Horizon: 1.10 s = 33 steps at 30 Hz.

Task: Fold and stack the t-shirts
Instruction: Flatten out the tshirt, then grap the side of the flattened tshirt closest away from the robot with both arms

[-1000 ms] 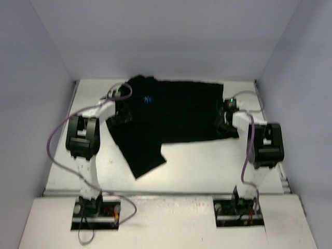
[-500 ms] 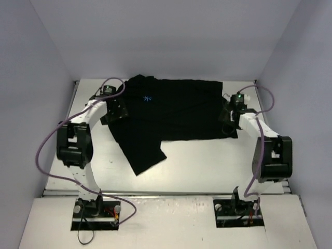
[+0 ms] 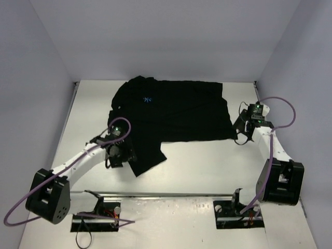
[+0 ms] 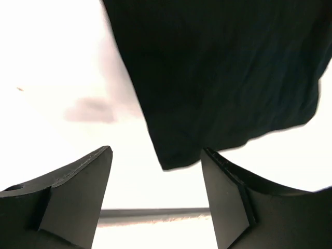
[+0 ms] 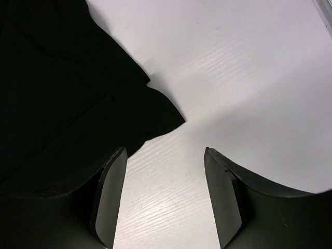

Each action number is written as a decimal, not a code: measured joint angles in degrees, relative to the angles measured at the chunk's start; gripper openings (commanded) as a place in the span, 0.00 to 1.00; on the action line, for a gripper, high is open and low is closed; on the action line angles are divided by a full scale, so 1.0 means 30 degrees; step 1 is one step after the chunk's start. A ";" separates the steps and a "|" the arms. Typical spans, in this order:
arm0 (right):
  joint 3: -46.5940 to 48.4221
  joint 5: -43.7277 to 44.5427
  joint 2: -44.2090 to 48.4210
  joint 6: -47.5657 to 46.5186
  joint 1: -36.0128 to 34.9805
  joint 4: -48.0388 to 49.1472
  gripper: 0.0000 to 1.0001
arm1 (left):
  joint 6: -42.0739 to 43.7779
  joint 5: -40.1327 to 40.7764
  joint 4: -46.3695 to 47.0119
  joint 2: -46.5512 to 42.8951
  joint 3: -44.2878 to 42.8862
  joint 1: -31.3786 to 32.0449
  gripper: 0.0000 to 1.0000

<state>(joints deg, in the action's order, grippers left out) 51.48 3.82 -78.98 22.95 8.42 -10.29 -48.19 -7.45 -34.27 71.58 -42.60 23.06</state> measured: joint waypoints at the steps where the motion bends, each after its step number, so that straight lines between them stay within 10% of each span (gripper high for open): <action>1: 0.0000 -0.0035 -0.0001 0.0004 0.0064 -0.0004 0.58 | -0.0305 0.0006 -0.0063 -0.0006 0.0226 0.0553 0.67; 17: -0.0502 -0.0068 -0.0467 0.0290 0.0185 0.0055 0.58 | -0.2404 0.0824 0.1572 0.1704 0.1005 0.2966 0.65; 33: -0.0738 -0.0069 -0.2273 0.0418 0.0185 0.0613 0.58 | -0.3381 0.0513 0.2067 0.1530 0.1772 0.3458 0.00</action>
<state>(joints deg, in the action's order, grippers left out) 49.27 3.62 -85.80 24.20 8.97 -8.45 -58.34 -5.92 -28.07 76.17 -37.29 33.43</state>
